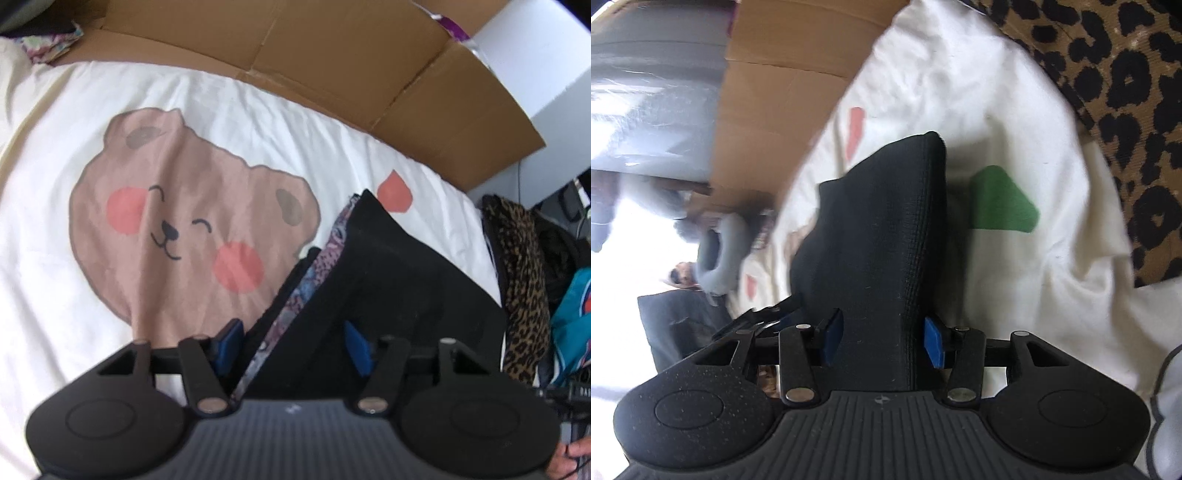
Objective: Fold clothes
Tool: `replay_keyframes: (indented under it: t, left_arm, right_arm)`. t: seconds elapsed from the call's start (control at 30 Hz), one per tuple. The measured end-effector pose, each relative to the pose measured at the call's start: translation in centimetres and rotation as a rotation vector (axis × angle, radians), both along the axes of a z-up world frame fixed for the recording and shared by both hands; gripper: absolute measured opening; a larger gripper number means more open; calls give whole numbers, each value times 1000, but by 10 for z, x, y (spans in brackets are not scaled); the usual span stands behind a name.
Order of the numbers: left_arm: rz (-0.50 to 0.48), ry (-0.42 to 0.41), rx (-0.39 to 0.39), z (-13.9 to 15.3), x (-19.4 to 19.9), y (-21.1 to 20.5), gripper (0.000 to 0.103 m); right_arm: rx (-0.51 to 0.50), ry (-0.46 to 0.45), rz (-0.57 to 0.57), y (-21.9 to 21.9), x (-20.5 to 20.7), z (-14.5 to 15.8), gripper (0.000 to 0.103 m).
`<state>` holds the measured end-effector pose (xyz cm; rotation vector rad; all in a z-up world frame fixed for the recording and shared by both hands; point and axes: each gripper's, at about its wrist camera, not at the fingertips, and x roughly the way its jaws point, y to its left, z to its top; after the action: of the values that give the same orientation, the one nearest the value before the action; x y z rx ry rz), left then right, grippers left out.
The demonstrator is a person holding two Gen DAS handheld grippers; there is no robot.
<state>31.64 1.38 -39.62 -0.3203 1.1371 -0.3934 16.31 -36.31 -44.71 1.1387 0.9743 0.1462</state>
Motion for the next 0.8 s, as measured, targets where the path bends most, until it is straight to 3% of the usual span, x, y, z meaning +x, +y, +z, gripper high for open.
replay_keyframes:
  t: [0.33,0.37,0.43,0.8]
  left_arm:
    - [-13,18,-59,-11,2,11,67]
    - [-16,20,-71,-12,1,13,64]
    - [-16,30,-95,-13,1,15,61]
    - [35,126,-156,-15,-8,17,53]
  right_arm:
    - [4,22,35,17,5,-19,46]
    - [5,24,38,19,5,-20,40]
    - [6,29,45,22,6,-24,7]
    - [-34,3,82,4,17,0,6]
